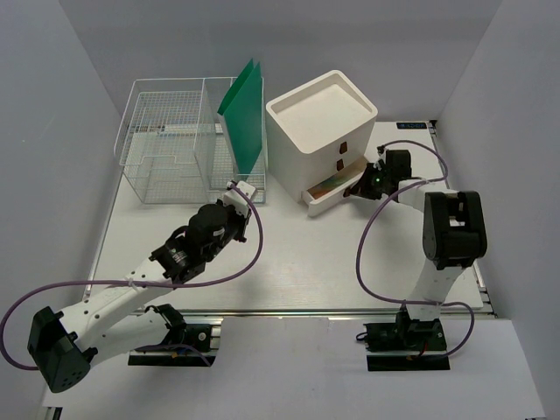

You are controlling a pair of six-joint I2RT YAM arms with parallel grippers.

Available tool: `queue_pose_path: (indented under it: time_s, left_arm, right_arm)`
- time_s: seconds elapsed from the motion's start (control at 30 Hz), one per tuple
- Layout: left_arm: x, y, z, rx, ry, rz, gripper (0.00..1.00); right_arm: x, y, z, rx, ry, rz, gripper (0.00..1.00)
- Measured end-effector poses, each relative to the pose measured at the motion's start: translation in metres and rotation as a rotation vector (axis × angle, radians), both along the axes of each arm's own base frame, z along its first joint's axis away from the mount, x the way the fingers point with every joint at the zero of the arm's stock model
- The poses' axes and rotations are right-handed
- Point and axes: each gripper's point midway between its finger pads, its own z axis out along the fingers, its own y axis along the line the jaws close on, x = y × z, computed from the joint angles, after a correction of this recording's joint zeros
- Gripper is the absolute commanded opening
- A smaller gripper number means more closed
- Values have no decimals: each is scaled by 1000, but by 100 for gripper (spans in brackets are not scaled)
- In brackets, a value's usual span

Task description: Organize the desk

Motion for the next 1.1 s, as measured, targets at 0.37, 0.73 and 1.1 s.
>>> queue_pose_path:
  time_s: [0.37, 0.73, 1.1]
  left_arm:
    - [1, 0, -1, -3, -7, 1, 0]
    - [0, 4, 0, -10, -20, 15, 0]
    - [2, 3, 3, -22, -33, 18, 0]
  right_arm:
    - [20, 10, 0, 95, -10, -20, 0]
    - [39, 17, 8, 182, -66, -40, 0]
    - [44, 26, 2, 275, -72, 12, 0]
